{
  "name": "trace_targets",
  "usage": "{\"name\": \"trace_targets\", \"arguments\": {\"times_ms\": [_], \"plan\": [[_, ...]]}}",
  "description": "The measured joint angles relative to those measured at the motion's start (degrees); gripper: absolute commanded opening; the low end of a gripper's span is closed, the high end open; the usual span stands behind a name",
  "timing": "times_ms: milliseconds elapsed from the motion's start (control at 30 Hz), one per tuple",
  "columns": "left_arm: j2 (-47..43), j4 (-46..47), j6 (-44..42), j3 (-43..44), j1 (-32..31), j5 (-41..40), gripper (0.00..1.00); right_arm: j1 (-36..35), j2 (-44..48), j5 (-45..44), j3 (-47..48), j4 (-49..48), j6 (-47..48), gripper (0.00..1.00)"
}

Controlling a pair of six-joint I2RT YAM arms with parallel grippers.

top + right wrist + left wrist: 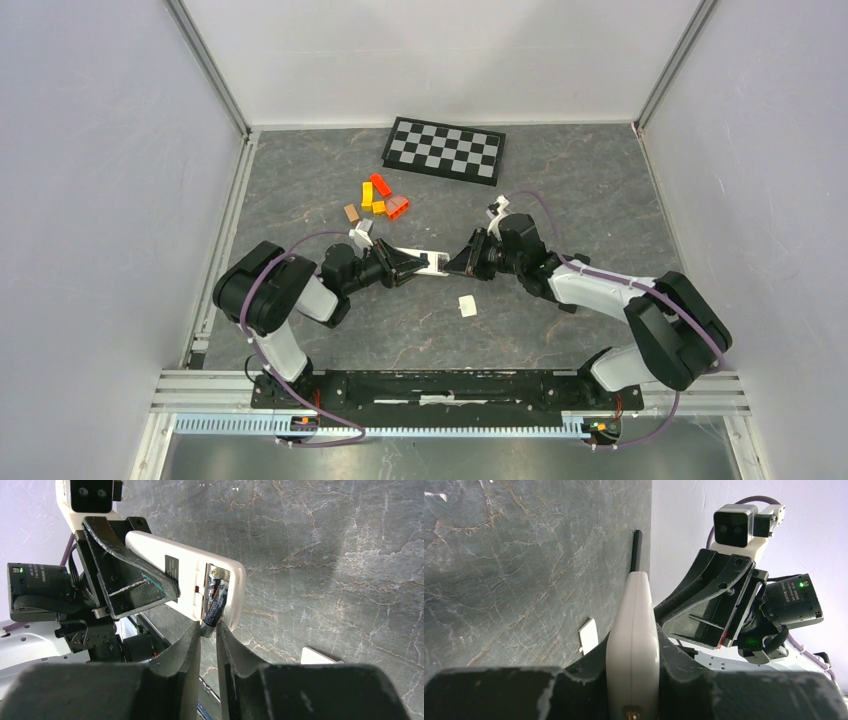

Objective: Load the batteries into the remote control
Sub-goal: Load the battery into the remote control.

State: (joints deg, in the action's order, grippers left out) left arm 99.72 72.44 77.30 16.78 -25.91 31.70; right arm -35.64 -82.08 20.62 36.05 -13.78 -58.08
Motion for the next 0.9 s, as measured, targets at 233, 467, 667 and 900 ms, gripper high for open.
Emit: {"name": "trace_targets", "arguments": {"times_ms": [233,467,667,900], "plan": [[0.00,-0.04,0.00,-0.02,0.00,0.07,0.02,0.00,2.67,-1.22,0.02,1.49,1.90,0.75],[-0.63,-0.07,0.72,-0.02,0.00,2.56,0.02,0.02,5.97,1.07,3.02,2.82,16.81,0.98],[-2.86,-0.09,5.64,0.04,0.00,8.59,0.02,0.09,6.01,6.47,8.66,10.21,35.34,0.98],[-5.35,-1.05,9.92,0.79,0.00,15.76,0.02,0.13,5.99,16.55,11.56,16.13,44.57,0.98]]}}
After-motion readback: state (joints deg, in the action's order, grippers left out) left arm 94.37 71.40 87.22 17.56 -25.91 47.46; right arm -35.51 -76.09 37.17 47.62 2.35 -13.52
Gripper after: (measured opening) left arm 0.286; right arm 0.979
